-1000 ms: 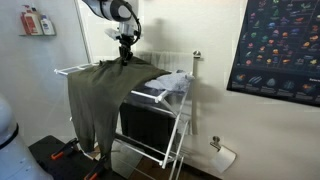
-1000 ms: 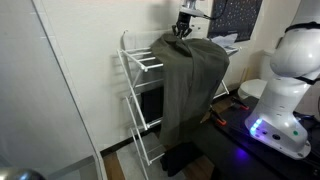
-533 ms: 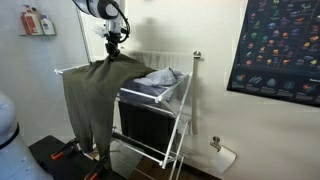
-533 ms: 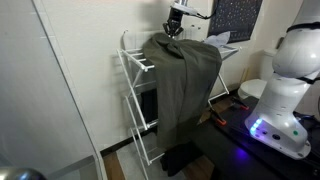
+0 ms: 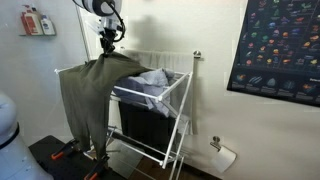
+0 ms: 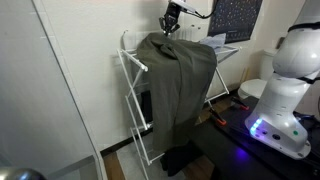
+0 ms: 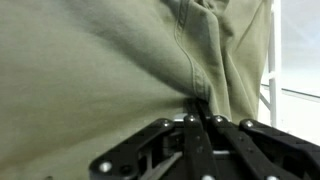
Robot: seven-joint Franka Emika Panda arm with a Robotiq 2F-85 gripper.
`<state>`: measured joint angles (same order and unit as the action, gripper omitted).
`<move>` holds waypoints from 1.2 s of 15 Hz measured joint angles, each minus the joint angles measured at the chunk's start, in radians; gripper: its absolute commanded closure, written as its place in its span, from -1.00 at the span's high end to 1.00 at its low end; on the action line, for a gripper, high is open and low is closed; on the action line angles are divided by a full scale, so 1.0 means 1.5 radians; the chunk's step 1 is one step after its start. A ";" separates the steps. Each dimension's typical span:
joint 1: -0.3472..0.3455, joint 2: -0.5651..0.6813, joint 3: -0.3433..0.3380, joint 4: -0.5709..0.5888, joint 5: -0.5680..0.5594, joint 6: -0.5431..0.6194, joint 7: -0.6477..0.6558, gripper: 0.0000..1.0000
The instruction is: Move the trousers to the left, remove the striped shirt from underneath the trousers and pull it to the right
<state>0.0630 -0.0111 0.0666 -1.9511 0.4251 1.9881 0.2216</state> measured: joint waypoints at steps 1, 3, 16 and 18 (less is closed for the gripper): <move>0.000 -0.001 0.000 0.000 -0.013 0.000 0.003 -0.03; -0.001 -0.002 -0.003 0.000 -0.064 0.000 0.020 0.28; -0.114 -0.060 -0.110 0.002 -0.373 -0.012 0.128 1.00; -0.132 -0.060 -0.125 -0.019 -0.373 -0.009 0.128 1.00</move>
<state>-0.1343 -0.1010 -0.1205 -1.9802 -0.1351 1.9752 0.4133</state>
